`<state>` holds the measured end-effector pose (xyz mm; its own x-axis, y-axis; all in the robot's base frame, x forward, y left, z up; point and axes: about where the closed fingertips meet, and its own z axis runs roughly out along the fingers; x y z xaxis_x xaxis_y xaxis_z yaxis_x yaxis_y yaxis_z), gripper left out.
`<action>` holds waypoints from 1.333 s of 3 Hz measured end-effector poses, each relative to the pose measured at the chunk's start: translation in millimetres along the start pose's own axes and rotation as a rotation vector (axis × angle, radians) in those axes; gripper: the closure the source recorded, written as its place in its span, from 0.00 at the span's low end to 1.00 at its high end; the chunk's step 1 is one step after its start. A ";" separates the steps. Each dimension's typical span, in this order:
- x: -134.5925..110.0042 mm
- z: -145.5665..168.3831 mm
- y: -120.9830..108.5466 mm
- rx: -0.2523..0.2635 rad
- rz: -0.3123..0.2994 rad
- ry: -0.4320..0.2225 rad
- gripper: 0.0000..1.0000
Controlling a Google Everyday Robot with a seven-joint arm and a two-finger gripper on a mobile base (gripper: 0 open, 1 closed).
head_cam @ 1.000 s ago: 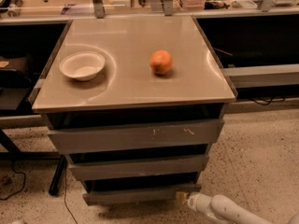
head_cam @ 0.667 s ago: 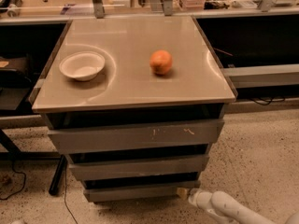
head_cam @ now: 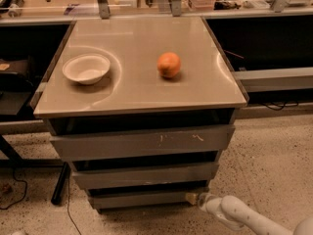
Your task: Close bottom drawer
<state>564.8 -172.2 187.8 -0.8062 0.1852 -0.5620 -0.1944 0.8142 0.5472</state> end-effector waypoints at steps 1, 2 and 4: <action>0.1 0.0 0.0 0.000 0.000 0.000 1.00; 1.8 -0.1 -0.3 0.000 0.000 0.000 1.00; 27.8 -111.4 -31.9 0.175 0.131 -0.017 1.00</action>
Offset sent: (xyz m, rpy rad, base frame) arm -0.0504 -0.0197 0.0164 -0.0364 0.0801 -0.0047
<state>486.4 -254.3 223.8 -0.8081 0.3043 -0.5044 0.0129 0.8652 0.5013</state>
